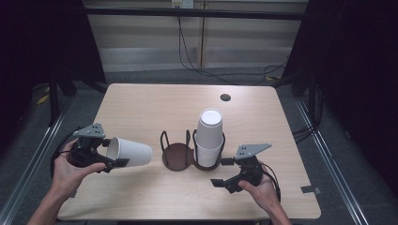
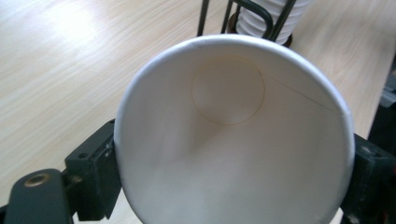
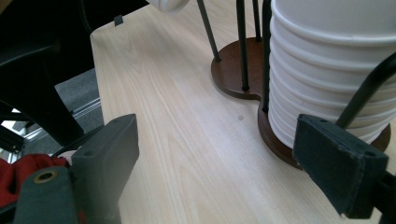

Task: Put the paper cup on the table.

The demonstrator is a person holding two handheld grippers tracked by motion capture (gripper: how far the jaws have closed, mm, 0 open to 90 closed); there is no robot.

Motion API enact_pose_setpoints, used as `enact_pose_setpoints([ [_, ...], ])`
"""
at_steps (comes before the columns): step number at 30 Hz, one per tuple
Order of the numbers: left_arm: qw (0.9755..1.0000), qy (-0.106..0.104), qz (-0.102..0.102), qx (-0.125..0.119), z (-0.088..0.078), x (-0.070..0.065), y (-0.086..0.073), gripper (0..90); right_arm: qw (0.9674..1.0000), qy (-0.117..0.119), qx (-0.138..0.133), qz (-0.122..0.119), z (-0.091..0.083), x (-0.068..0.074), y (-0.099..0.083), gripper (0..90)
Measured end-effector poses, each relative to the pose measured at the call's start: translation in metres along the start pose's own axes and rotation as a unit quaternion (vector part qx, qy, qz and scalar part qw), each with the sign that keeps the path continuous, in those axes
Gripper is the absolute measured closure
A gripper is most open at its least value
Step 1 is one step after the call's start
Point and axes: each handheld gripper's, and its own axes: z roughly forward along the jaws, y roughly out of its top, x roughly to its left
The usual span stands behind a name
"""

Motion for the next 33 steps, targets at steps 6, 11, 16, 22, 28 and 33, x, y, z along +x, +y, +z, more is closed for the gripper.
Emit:
enact_pose_setpoints([
  [6, 0.9994, 0.028, 0.006, 0.019, 0.006, 0.007, 0.008, 12.7, 1.0000, 0.001, 0.000, -0.005, -0.001, 0.001, 0.000, 14.6],
  [11, 0.9981, 0.037, 0.006, 0.049, 0.017, 0.017, 0.019, 12.6, 1.0000, -0.004, -0.003, -0.007, -0.002, 0.001, -0.001, 14.4],
  [16, 0.9963, 0.033, 0.020, 0.077, 0.024, 0.021, 0.035, 12.3, 0.9999, -0.007, 0.000, -0.008, -0.002, 0.000, -0.002, 14.4],
  [22, 0.9913, 0.052, 0.042, 0.113, 0.035, 0.023, 0.056, 12.1, 0.9999, -0.008, 0.003, -0.009, -0.001, 0.001, -0.003, 14.4],
  [28, 0.9877, 0.053, 0.036, 0.143, 0.051, 0.026, 0.065, 11.6, 0.9999, -0.010, 0.005, -0.011, -0.001, 0.002, -0.003, 14.4],
  [33, 0.9827, 0.054, 0.033, 0.174, 0.065, 0.027, 0.069, 11.7, 0.9999, -0.009, 0.007, -0.009, 0.000, 0.002, -0.005, 14.4],
])
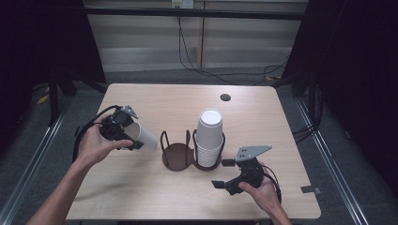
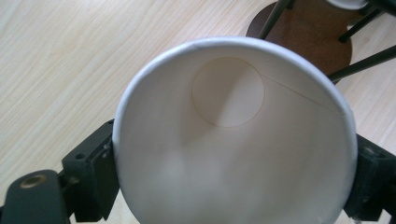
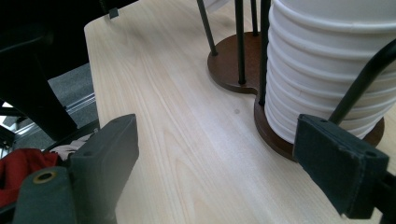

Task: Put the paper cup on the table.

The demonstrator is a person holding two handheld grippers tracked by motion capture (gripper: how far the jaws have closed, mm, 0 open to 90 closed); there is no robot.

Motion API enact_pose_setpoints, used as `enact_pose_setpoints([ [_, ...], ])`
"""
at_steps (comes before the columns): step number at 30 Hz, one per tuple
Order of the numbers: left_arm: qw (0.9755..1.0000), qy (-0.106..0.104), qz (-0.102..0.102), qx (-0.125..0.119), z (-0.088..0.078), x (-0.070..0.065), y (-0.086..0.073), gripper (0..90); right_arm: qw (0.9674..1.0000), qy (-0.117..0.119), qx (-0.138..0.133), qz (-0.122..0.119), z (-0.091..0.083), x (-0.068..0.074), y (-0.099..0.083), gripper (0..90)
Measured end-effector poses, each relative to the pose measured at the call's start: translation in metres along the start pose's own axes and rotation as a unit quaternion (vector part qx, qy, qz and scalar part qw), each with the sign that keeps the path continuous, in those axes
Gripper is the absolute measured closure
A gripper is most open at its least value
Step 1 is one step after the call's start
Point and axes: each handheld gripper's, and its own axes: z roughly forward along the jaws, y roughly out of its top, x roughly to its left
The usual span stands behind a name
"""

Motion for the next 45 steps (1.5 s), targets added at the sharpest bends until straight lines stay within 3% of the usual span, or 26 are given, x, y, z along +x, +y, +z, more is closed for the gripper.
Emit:
enact_pose_setpoints([
  [2, 0.9999, 0.010, 0.006, 0.009, -0.001, -0.001, 0.005, 11.7, 1.0000, -0.001, 0.000, -0.001, 0.000, 0.000, 0.000, 14.4],
  [8, 0.9986, 0.010, 0.027, 0.044, 0.003, -0.005, 0.017, 11.6, 0.9999, -0.006, 0.009, -0.001, 0.003, 0.000, 0.000, 14.5],
  [10, 0.9984, 0.003, 0.026, 0.050, 0.007, -0.005, 0.020, 11.6, 1.0000, -0.003, 0.009, -0.001, 0.002, 0.000, 0.000, 14.5],
  [21, 0.9954, 0.011, 0.027, 0.091, 0.028, 0.000, 0.034, 11.3, 1.0000, -0.004, 0.006, 0.003, 0.002, -0.001, -0.001, 14.5],
  [25, 0.9942, 0.026, 0.042, 0.095, 0.032, -0.006, 0.036, 10.9, 1.0000, -0.006, 0.006, 0.003, 0.001, -0.001, -0.001, 14.5],
  [27, 0.9938, 0.032, 0.037, 0.099, 0.035, -0.004, 0.037, 10.5, 0.9999, -0.007, 0.008, 0.004, 0.002, -0.002, -0.002, 14.5],
  [32, 0.9947, 0.027, 0.039, 0.091, 0.036, -0.002, 0.037, 8.2, 0.9999, -0.007, 0.009, 0.004, 0.003, -0.001, -0.002, 14.5],
  [42, 0.9963, 0.024, 0.021, 0.080, 0.046, -0.001, 0.038, 6.4, 0.9999, -0.004, 0.012, 0.007, 0.003, -0.002, -0.003, 14.5],
  [45, 0.9968, 0.013, 0.025, 0.075, 0.050, -0.002, 0.040, 6.3, 0.9999, -0.002, 0.014, 0.007, 0.004, -0.002, -0.003, 14.5],
])
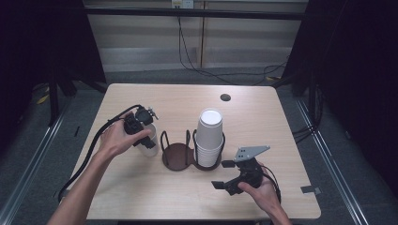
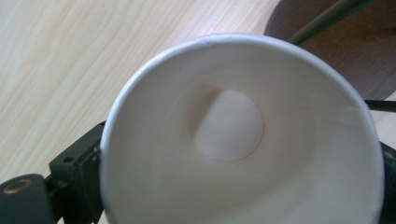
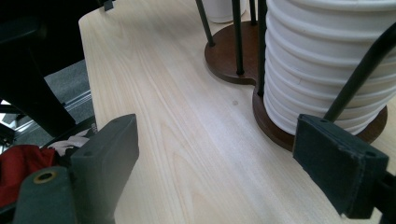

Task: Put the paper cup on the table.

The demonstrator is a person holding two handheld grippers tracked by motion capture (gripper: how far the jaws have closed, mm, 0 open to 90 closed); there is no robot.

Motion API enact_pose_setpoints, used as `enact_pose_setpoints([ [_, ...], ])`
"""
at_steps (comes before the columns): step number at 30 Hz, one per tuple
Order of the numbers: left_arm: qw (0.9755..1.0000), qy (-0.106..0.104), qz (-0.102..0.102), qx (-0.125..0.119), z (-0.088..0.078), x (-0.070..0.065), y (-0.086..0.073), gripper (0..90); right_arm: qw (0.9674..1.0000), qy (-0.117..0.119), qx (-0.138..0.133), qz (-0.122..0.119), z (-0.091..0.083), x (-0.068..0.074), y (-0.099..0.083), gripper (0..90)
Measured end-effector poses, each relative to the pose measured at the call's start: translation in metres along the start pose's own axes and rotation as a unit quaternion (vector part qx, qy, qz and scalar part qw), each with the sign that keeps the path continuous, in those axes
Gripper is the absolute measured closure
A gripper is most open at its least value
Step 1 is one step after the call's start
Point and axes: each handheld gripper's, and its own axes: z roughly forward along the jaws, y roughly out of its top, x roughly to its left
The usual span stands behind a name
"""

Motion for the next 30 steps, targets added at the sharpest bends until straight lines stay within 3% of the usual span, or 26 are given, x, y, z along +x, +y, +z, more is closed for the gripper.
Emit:
enact_pose_setpoints([
  [6, 0.9999, 0.003, 0.002, -0.016, 0.009, -0.003, -0.001, 7.7, 1.0000, -0.001, -0.001, -0.002, -0.003, 0.000, 0.000, 14.4],
  [10, 0.9990, -0.028, -0.005, -0.034, 0.015, 0.000, -0.010, 6.7, 1.0000, -0.002, -0.001, -0.002, -0.003, 0.000, 0.000, 14.4],
  [15, 0.9975, -0.046, -0.009, -0.053, 0.017, 0.006, -0.023, 4.3, 1.0000, 0.001, 0.000, 0.002, -0.001, -0.001, -0.001, 14.4],
  [21, 0.9968, -0.054, -0.001, -0.059, 0.017, 0.007, -0.033, 5.4, 1.0000, 0.001, -0.001, 0.001, -0.001, 0.000, 0.000, 14.3],
  [26, 0.9945, -0.068, -0.016, -0.079, 0.017, 0.009, -0.043, 7.6, 1.0000, 0.000, 0.002, 0.001, -0.001, -0.001, 0.000, 14.3],
  [27, 0.9953, -0.063, -0.006, -0.074, 0.017, 0.010, -0.044, 8.0, 1.0000, -0.001, 0.002, 0.001, -0.001, -0.001, 0.000, 14.3],
  [30, 0.9939, -0.070, -0.015, -0.084, 0.017, 0.011, -0.049, 8.8, 1.0000, -0.001, 0.001, 0.002, -0.001, -0.002, 0.000, 14.3],
])
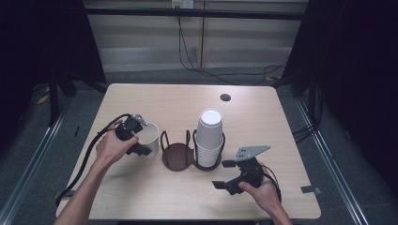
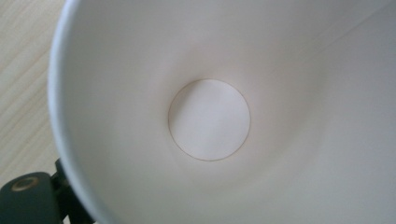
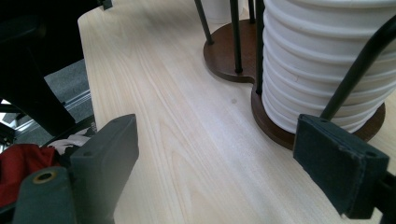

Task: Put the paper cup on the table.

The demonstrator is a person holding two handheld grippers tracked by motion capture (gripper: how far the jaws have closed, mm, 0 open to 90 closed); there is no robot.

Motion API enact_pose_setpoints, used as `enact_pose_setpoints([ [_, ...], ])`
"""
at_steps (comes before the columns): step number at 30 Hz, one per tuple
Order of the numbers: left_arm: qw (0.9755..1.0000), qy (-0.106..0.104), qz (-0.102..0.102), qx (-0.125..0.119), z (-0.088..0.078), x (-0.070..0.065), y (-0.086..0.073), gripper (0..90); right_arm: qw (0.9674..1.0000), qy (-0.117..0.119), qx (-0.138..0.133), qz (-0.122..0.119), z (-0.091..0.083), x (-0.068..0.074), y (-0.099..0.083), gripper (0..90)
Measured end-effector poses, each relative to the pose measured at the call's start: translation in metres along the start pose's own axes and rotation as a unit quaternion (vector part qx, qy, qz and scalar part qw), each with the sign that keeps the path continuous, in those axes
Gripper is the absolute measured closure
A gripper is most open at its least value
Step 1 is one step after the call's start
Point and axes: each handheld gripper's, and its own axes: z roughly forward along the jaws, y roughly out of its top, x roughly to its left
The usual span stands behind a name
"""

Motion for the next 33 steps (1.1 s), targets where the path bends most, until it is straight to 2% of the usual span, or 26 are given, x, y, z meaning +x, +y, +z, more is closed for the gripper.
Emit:
enact_pose_setpoints([
  [1, 0.9999, -0.005, -0.009, -0.002, 0.000, -0.001, -0.001, 10.3, 1.0000, 0.000, 0.000, 0.000, 0.000, 0.000, 0.000, 14.3],
  [3, 1.0000, -0.006, -0.004, -0.003, -0.002, -0.002, -0.004, 15.8, 1.0000, 0.000, 0.000, 0.000, 0.000, 0.000, 0.000, 14.3],
  [6, 0.9999, -0.003, -0.008, -0.008, -0.005, -0.004, -0.009, 15.6, 1.0000, 0.000, 0.001, -0.001, 0.001, 0.001, 0.000, 14.4],
  [9, 0.9996, -0.003, -0.020, -0.017, -0.005, -0.005, -0.015, 15.7, 1.0000, 0.001, 0.002, -0.001, 0.001, 0.001, 0.000, 14.3],
  [10, 0.9994, -0.004, -0.031, -0.017, -0.004, -0.005, -0.018, 15.8, 1.0000, 0.000, 0.002, -0.001, 0.001, 0.001, 0.000, 14.3],
  [11, 0.9988, -0.016, -0.041, -0.023, -0.003, -0.004, -0.021, 15.8, 1.0000, -0.001, 0.002, -0.002, 0.001, 0.001, 0.000, 14.3],
  [12, 0.9984, -0.026, -0.043, -0.025, -0.001, -0.004, -0.025, 15.9, 1.0000, -0.001, 0.001, -0.001, 0.001, 0.001, 0.000, 14.3],
  [13, 0.9983, -0.026, -0.046, -0.023, -0.001, -0.005, -0.027, 16.3, 1.0000, -0.001, 0.001, 0.000, 0.001, 0.001, 0.000, 14.3],
  [15, 0.9986, -0.010, -0.045, -0.024, -0.002, -0.006, -0.032, 16.4, 1.0000, -0.001, 0.001, 0.001, 0.001, 0.000, 0.000, 14.3],
  [16, 0.9986, -0.011, -0.044, -0.025, -0.003, -0.005, -0.034, 16.6, 1.0000, -0.002, 0.001, 0.001, 0.001, 0.000, 0.000, 14.3],
  [17, 0.9982, -0.013, -0.051, -0.030, -0.005, -0.006, -0.036, 16.6, 1.0000, -0.001, 0.001, 0.001, 0.001, 0.000, 0.000, 14.3],
  [20, 0.9970, -0.013, -0.054, -0.054, -0.011, -0.008, -0.040, 16.6, 1.0000, -0.003, 0.001, 0.001, 0.001, 0.001, 0.000, 14.3],
  [21, 0.9969, -0.017, -0.047, -0.060, -0.014, -0.009, -0.042, 16.6, 1.0000, -0.003, 0.001, 0.000, 0.001, 0.001, 0.000, 14.3],
  [23, 0.9952, -0.003, -0.054, -0.082, -0.016, -0.013, -0.044, 16.4, 1.0000, -0.006, 0.001, 0.001, 0.001, 0.001, 0.000, 14.3],
  [25, 0.9950, 0.008, -0.056, -0.083, -0.018, -0.015, -0.047, 16.3, 1.0000, -0.007, 0.001, 0.001, 0.001, 0.001, 0.000, 14.3],
  [28, 0.9918, -0.001, -0.064, -0.110, -0.020, -0.017, -0.055, 16.6, 1.0000, -0.007, -0.001, 0.000, 0.000, 0.001, 0.000, 14.2],
  [31, 0.9898, 0.002, -0.073, -0.122, -0.022, -0.018, -0.062, 16.6, 0.9999, -0.009, -0.004, 0.002, -0.001, 0.000, 0.000, 14.2],
  [32, 0.9896, 0.006, -0.069, -0.126, -0.023, -0.019, -0.064, 16.8, 0.9999, -0.009, -0.005, 0.002, -0.001, 0.000, 0.000, 14.2],
  [33, 0.9881, 0.015, -0.064, -0.139, -0.024, -0.023, -0.065, 18.0, 0.9999, -0.009, -0.003, 0.003, -0.001, 0.000, 0.000, 14.3],
])
